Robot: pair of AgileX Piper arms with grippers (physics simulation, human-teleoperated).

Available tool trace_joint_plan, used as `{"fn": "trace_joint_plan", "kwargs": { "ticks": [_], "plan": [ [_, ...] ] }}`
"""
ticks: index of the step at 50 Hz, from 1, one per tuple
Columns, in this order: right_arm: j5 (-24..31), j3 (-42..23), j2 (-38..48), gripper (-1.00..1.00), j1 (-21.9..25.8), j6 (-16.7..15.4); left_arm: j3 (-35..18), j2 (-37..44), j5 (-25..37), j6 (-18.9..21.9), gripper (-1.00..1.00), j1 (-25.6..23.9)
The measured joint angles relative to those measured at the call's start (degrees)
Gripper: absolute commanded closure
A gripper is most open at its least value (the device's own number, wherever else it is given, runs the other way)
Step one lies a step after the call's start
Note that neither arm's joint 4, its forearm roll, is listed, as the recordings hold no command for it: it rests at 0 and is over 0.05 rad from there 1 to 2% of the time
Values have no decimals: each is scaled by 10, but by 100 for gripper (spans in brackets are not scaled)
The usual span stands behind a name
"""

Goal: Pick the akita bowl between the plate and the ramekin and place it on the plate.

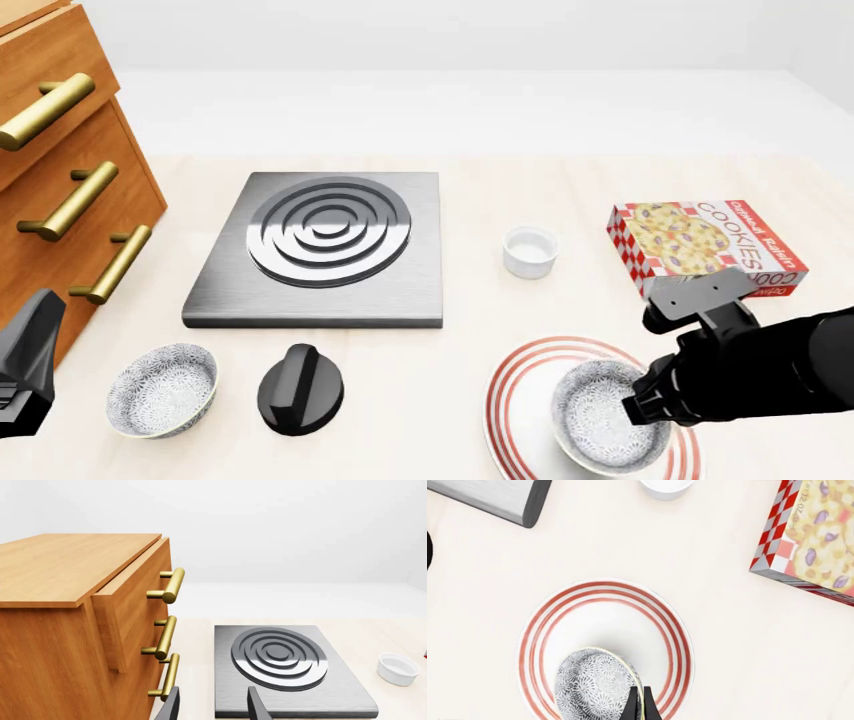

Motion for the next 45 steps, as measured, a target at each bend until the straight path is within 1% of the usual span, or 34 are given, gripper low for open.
{"fn": "trace_joint_plan", "kwargs": {
  "ticks": [6, 7, 13, 18, 24, 27, 35, 45],
  "plan": [
    [-13, 3, 15, 100, 9, 3, 0, 0, 0, 0, -100, 0],
    [-14, 3, 16, -100, 9, 2, 0, 0, 0, 0, -100, 0],
    [-13, 4, 14, -100, 4, -5, 0, 0, 0, 0, -100, 0],
    [4, 1, -11, -100, -12, -23, 0, 0, 0, 0, -100, 0],
    [38, -6, -58, -100, -47, -58, 0, 0, 0, 0, -100, 0],
    [68, -15, -105, -100, -82, -89, 0, 0, 0, 0, -100, 0],
    [146, -83, -202, -100, -144, -126, 0, 0, 0, 0, -100, 0],
    [205, -168, -279, -100, -180, -140, 0, 0, 0, 0, -100, 0]
  ]
}}
